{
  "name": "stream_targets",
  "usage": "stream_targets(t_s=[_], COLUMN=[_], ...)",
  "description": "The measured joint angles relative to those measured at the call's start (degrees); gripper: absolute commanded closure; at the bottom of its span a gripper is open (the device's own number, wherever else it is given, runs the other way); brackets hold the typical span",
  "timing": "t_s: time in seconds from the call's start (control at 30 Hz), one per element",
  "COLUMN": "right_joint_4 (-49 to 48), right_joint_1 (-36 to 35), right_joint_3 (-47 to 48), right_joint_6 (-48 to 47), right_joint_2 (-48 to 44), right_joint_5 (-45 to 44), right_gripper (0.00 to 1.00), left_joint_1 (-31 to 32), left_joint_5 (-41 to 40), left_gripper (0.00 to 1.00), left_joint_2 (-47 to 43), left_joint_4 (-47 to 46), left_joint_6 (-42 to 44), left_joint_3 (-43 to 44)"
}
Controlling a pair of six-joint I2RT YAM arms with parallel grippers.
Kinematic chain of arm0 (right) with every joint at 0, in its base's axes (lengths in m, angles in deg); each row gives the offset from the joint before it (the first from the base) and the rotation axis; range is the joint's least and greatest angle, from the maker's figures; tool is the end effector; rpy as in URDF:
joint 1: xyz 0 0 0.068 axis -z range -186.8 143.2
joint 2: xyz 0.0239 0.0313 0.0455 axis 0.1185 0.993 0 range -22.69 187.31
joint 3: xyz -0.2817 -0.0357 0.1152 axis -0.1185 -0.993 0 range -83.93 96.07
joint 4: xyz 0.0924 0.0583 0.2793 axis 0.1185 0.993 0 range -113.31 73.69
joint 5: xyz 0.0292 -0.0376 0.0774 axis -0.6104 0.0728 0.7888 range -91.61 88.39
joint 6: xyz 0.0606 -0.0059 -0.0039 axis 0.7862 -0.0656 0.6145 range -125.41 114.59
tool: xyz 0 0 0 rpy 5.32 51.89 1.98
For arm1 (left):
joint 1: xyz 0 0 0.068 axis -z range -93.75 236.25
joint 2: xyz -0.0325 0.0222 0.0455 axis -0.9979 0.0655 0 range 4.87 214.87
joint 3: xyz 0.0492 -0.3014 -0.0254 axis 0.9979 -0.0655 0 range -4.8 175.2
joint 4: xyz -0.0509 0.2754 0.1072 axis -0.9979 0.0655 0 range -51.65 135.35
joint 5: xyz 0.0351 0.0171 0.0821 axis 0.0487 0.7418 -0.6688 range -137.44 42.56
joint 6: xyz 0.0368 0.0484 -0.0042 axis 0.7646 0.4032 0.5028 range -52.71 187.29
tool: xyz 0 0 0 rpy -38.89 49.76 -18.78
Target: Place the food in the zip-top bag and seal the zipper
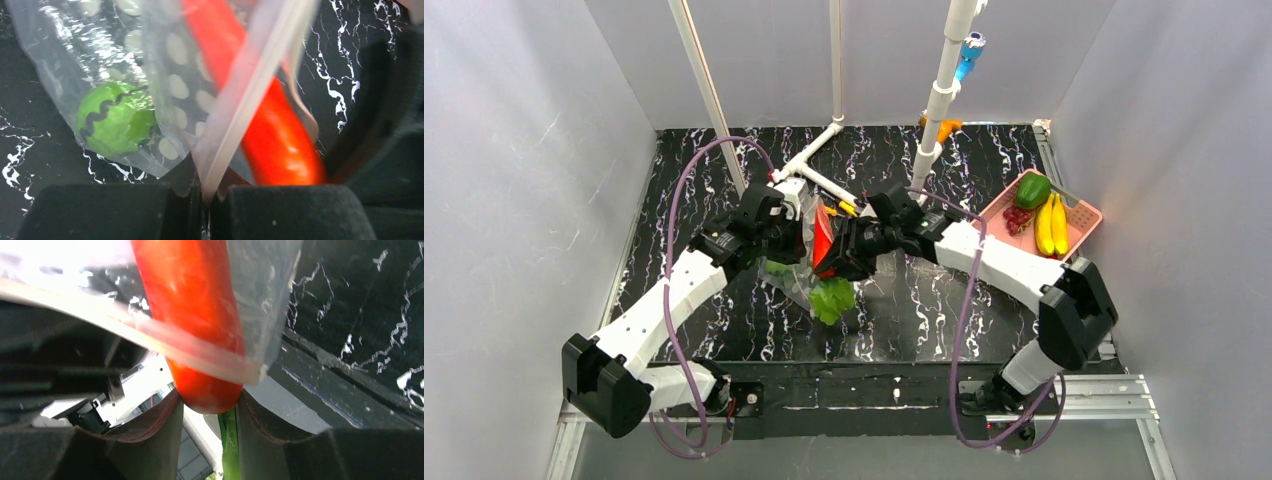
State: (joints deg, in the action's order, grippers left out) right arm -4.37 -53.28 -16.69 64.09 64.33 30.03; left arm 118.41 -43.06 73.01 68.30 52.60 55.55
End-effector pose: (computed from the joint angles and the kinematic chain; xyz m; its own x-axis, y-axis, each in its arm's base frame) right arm 0.2454 0.2933 0.3009 -0.9931 0.1125 0.0341 0.0886 0.5262 0.8457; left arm 0.2473 -0.1597 0.3384 -0.6488 0.1093 -0.7531 0.4315 0.8680 -0.2458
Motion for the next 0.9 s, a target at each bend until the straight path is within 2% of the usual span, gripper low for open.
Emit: stream_targets(t_s=[0.07,0.2,0.33,0.53,0.73,0.9], right_joint_4=[0.66,6.69,14.21,21.57,26.97,30.75], right_joint_1=[-0.07,-0.17,-0.33,-0.42,-0.61,-1.05], right_joint_3=[3.41,12.85,20.81,28.28,26.82,25.94], right_joint_6=[-0.59,-5.09,-10.95,-20.7,-29.57,-32.94], right_joint_2=[3.56,9.92,11.8,14.86,17.88,18.01], right_joint_5=[0.02,-1.44,-4.9,-6.03,-5.9,-6.69], right_gripper=[0.8,0.69,0.61,0.57,0.57,0.54], left_joint_1=[0.17,0.46,0.55,0.59,1.03,1.18], left_joint_5=[0.33,0.0,0.17,1.03,2.49,4.2], left_gripper=[1.0,1.0,1.0,1.0,1.0,1.0], left_joint_2=[-0.11,-0.35,-0.37,-0.44,-1.11,-3.56], left_joint_4=[-0.15,-0.28,-0.37,-0.42,-0.48,-1.53], left_joint_6=[0.2,0.79,1.18,1.2,1.2,1.22], left_joint_3=[0.0,-0.02,-0.02,-0.04,-0.94,-1.64])
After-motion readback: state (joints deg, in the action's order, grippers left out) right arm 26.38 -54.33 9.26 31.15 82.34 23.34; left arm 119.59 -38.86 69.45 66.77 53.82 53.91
